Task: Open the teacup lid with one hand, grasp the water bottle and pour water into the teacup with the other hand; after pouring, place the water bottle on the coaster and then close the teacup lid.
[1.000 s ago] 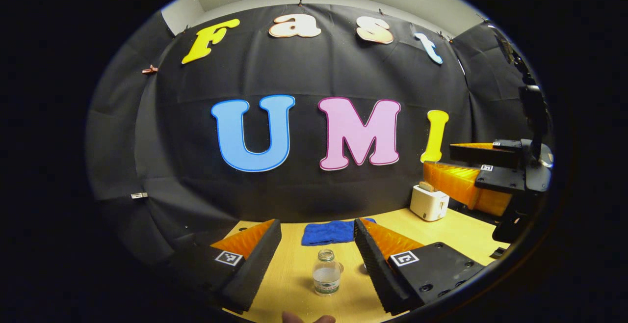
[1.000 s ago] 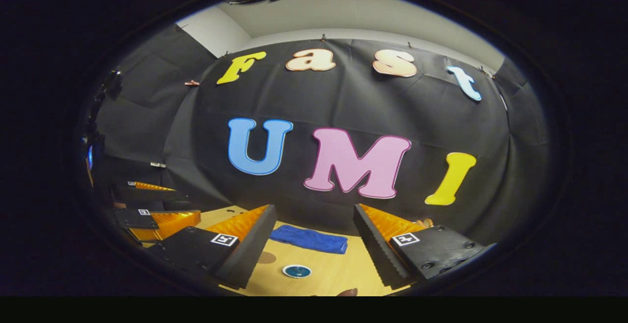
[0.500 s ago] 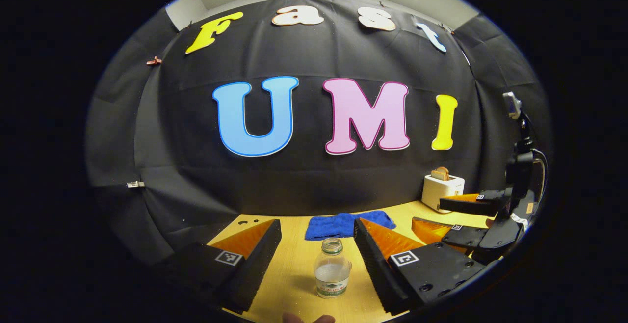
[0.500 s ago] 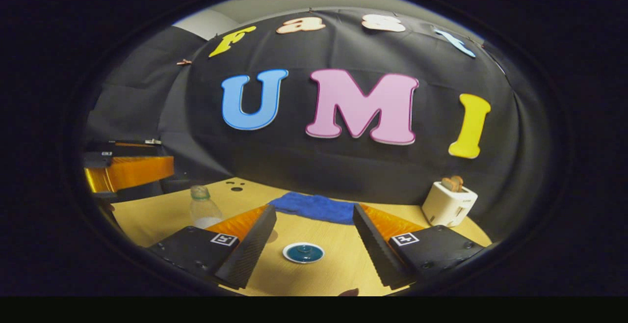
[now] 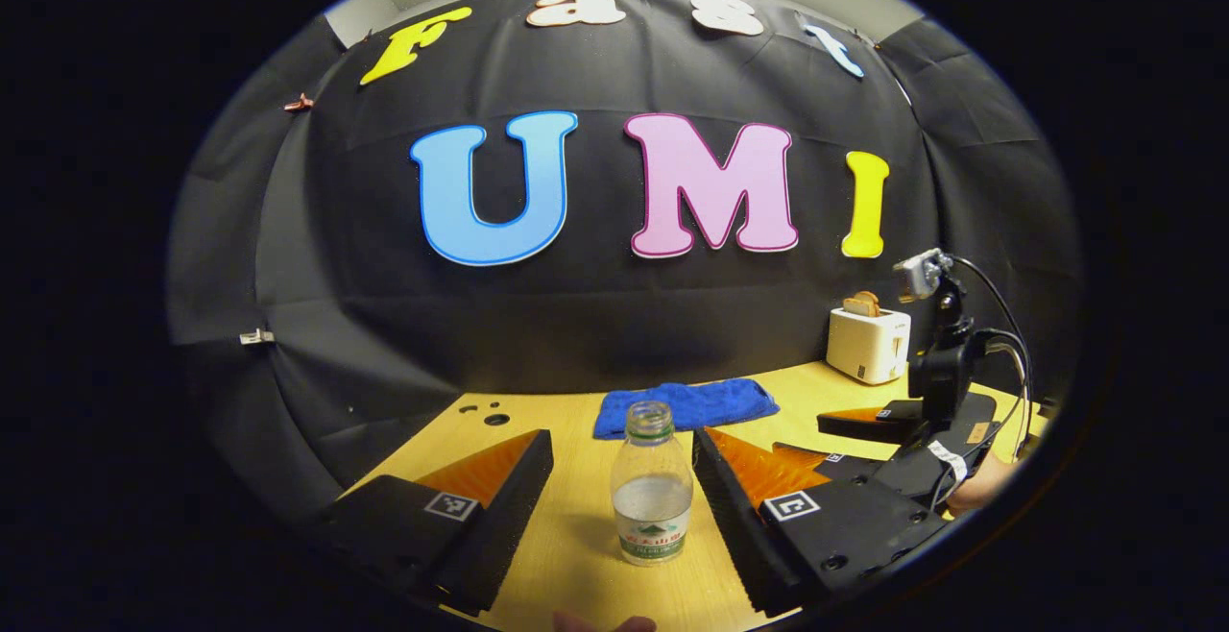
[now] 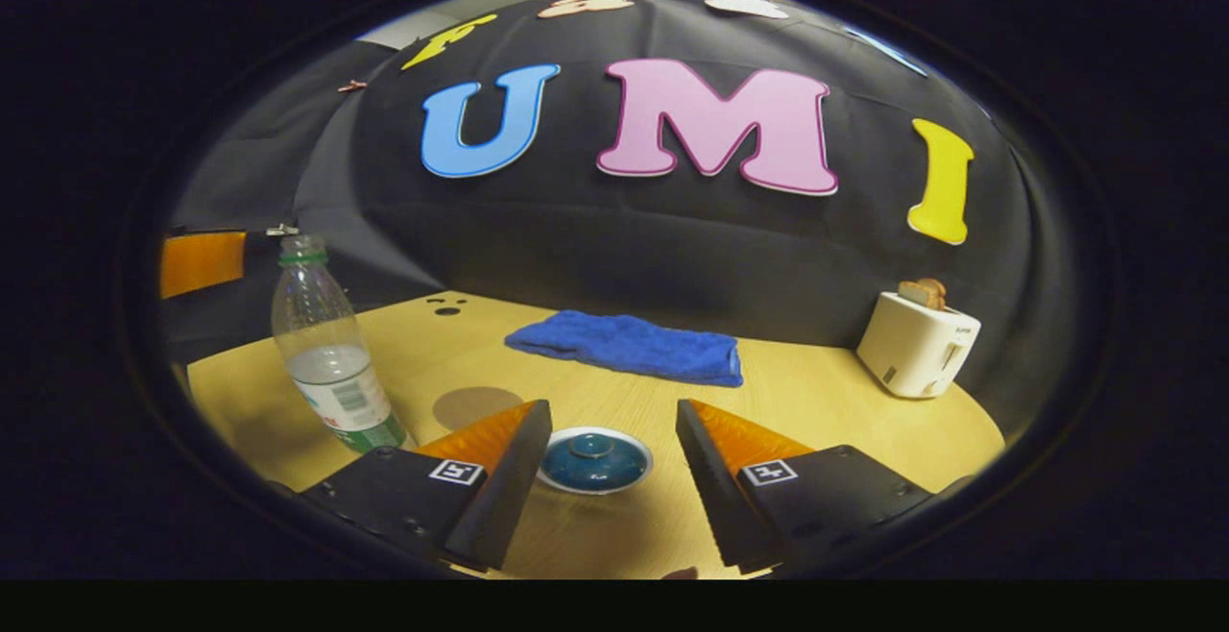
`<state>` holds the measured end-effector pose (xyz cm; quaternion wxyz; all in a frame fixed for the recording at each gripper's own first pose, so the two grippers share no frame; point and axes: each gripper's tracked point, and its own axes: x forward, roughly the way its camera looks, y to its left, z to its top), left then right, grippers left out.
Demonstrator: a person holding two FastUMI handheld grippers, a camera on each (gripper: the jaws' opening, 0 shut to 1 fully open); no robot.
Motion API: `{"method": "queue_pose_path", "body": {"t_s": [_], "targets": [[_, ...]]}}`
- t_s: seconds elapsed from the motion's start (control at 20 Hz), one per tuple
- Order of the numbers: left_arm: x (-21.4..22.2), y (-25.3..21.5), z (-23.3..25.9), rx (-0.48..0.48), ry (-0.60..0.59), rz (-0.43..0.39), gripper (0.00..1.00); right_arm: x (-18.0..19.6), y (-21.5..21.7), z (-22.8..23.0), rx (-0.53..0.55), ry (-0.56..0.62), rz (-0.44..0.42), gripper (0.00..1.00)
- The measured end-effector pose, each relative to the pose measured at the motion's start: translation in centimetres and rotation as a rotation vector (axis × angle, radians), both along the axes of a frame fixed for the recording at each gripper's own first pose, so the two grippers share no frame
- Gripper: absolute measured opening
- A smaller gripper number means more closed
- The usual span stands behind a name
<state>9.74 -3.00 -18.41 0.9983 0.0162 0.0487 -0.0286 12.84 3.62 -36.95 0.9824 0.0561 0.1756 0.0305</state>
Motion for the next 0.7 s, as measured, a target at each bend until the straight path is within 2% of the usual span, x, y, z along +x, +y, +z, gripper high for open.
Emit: {"method": "queue_pose_path", "body": {"t_s": [0.1,0.3,0.5,0.55,0.6,0.65,0.7], "targets": [[-0.1,0.2,-0.9,-0.004,0.013,0.001,0.93,0.2,0.5,-1.2,-0.002,0.023,0.012,0.76],[0.3,0.7,-2.1,-0.005,0.03,0.0,0.93,0.4,1.5,-2.6,0.013,0.059,0.029,0.52],[0.7,0.8,-2.7,-0.008,0.036,-0.008,0.92,0.6,1.9,-2.9,0.023,0.061,0.031,0.52],[0.8,0.7,-2.7,-0.008,0.037,-0.011,0.92,0.4,1.9,-2.7,0.029,0.064,0.025,0.43],[0.8,0.6,-3.0,-0.007,0.038,-0.014,0.92,0.8,1.9,-2.8,0.043,0.062,0.021,0.44],[1.0,0.4,-3.1,-0.006,0.041,-0.018,0.92,0.9,1.9,-2.9,0.048,0.064,0.022,0.29],[1.0,0.3,-3.5,-0.005,0.045,-0.021,0.92,0.9,1.9,-2.8,0.045,0.061,0.023,0.34]]}}
